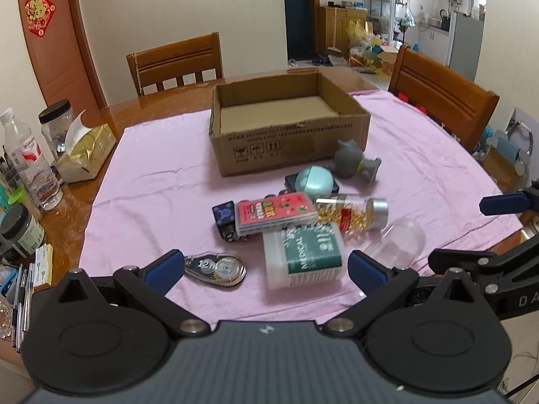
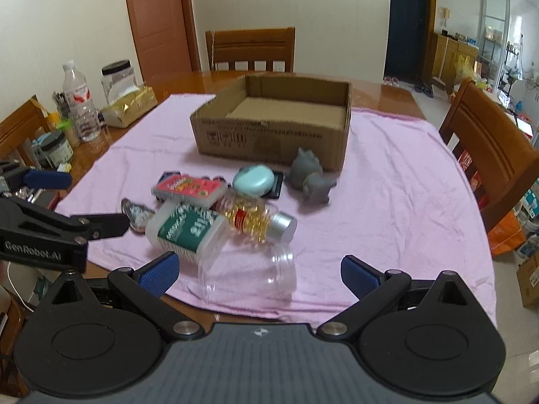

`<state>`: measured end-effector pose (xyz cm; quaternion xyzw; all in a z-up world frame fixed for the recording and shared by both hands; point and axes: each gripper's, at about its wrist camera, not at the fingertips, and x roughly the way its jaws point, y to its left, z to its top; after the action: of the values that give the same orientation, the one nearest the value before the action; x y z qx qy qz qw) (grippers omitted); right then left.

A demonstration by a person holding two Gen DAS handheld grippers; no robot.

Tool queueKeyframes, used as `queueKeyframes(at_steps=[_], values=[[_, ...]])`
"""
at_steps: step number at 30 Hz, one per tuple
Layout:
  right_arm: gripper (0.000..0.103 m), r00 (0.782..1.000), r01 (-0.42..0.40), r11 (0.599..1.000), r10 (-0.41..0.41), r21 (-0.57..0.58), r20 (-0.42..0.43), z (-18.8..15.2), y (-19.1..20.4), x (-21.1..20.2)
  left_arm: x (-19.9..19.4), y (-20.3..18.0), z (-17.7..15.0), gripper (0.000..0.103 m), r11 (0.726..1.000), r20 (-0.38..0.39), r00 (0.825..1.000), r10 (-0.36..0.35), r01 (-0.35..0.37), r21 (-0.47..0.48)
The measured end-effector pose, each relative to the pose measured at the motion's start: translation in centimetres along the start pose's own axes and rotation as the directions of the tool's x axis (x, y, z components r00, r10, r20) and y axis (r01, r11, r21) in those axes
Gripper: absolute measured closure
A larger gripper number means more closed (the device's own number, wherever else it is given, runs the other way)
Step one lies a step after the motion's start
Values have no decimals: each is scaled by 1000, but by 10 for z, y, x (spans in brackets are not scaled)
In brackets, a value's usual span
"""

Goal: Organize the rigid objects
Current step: 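Move left tool to the silver correction tape while right tool approaches the clear plastic jar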

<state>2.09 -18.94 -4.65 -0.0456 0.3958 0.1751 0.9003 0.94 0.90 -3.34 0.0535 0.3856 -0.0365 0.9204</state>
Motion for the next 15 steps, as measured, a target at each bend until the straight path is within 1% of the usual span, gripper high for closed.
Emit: queueKeyframes(at_steps=[6, 12, 15], values=[[0, 999, 5, 999, -6, -41, -45, -12, 6, 21, 11, 6, -7, 1, 1000, -36, 999, -13, 13, 20], [0, 996, 29, 995, -38, -100, -81, -18, 18, 48, 17, 11, -11, 1, 1000, -55, 998, -27, 28, 15], [0, 994, 35, 995, -45, -97, -102, -20, 21, 60, 20, 13, -12, 1, 999, -65, 998, -27, 28, 17]])
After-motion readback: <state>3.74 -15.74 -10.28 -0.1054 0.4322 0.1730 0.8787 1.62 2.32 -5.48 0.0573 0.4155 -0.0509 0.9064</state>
